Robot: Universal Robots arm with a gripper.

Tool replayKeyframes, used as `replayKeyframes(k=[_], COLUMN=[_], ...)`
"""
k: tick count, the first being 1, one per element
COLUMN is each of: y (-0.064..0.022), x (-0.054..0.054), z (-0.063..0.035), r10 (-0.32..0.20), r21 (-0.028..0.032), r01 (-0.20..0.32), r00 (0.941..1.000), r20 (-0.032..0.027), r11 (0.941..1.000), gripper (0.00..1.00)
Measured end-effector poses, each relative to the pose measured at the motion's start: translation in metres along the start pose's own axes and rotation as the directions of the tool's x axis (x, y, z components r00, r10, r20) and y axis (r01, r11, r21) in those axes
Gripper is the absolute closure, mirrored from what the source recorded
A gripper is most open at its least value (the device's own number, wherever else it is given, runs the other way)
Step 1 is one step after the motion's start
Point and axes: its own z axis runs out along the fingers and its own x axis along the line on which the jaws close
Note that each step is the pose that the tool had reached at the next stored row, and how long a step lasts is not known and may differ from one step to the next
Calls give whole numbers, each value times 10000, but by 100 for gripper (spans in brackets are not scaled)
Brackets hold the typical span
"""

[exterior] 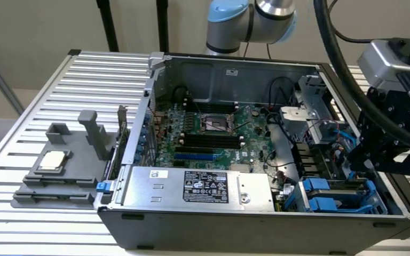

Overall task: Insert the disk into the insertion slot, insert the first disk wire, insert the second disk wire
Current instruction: 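Insert the second disk wire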

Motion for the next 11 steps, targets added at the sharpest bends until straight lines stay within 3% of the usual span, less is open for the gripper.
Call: replayKeyframes(k=[2,5,9,10,11], y=[5,17,38,42,45], x=[-5,-35,-190,-226,-250], z=[-53,-50,-33,-29,-25], r10=[-9,-6,-8,-8,-5], r21=[-1,-1,0,3,10], r01=[9,6,8,8,5], r00=[10000,10000,10000,10000,9999], r20=[0,-1,-9,-41,-118], r11=[10000,10000,10000,10000,10000], gripper=[75,75,75,75,75])
